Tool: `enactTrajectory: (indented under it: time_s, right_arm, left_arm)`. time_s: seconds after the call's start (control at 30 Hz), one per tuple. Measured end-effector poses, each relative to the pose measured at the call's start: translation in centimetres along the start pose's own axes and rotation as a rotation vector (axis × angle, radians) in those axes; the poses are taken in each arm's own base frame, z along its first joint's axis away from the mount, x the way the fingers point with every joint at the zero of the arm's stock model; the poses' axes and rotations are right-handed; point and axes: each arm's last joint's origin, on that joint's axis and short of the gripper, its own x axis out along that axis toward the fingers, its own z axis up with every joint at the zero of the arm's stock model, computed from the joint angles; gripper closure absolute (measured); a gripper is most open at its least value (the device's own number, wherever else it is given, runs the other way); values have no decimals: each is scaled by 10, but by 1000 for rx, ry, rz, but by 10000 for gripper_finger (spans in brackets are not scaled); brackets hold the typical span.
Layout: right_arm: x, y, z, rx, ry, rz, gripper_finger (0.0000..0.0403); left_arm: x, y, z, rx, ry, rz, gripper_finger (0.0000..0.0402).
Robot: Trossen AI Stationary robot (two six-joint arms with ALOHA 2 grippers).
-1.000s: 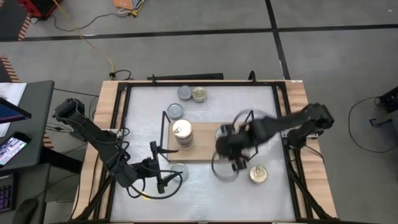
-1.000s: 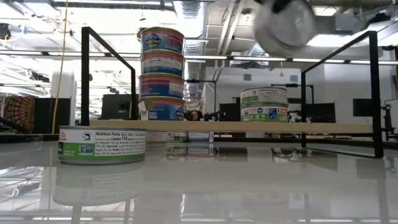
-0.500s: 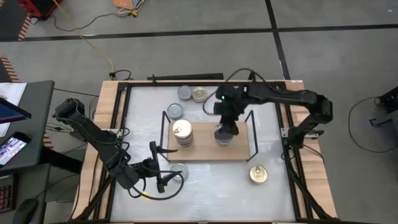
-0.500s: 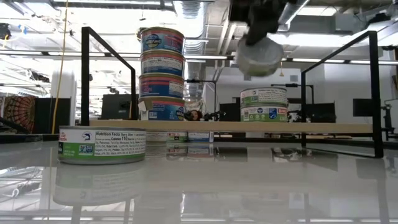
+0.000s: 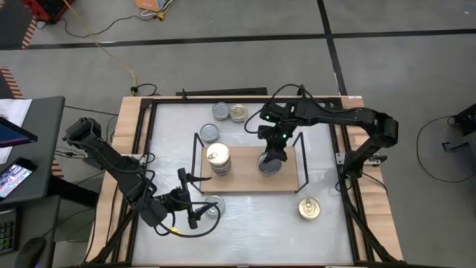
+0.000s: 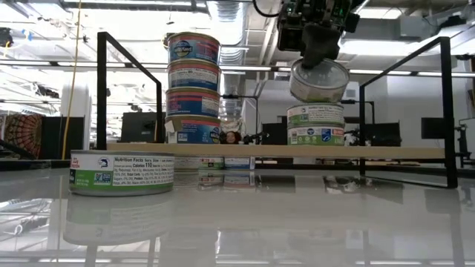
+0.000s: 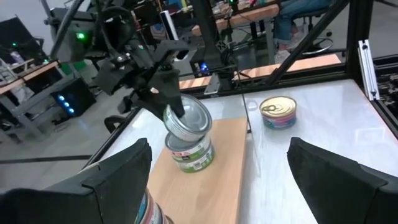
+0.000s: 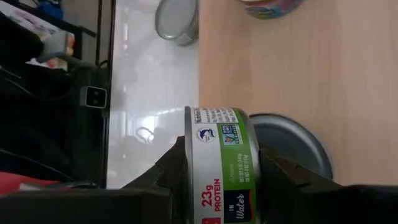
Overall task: Stack canned seafood by type on shelf
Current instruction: Stack the green tuna can on top of the green tuna can on the shelf
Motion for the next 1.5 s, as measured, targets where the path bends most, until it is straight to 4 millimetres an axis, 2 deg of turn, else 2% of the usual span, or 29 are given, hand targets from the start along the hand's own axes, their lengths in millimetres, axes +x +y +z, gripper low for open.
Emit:
enactTrajectory:
  time_s: [0.23, 0.47, 0.63, 1.33, 1.5]
  right_arm:
    - [0, -4, 1, 47, -24, -13, 233]
    - [-1, -7, -3, 141, 4, -37, 180]
    - [-3, -10, -5, 167, 18, -56, 160]
    - [-6, -12, 0, 203, -31, -90, 156]
    - [-20, -8, 5, 198, -26, -96, 156]
  left_arm:
    - [0, 0, 0, 3, 0, 0, 40]
    - [0, 0, 0, 12, 0, 1, 40]
    - [0, 0, 0, 12, 0, 1, 40]
    - [0, 1, 0, 18, -1, 46, 40]
    - [0, 1, 0, 19, -1, 47, 40]
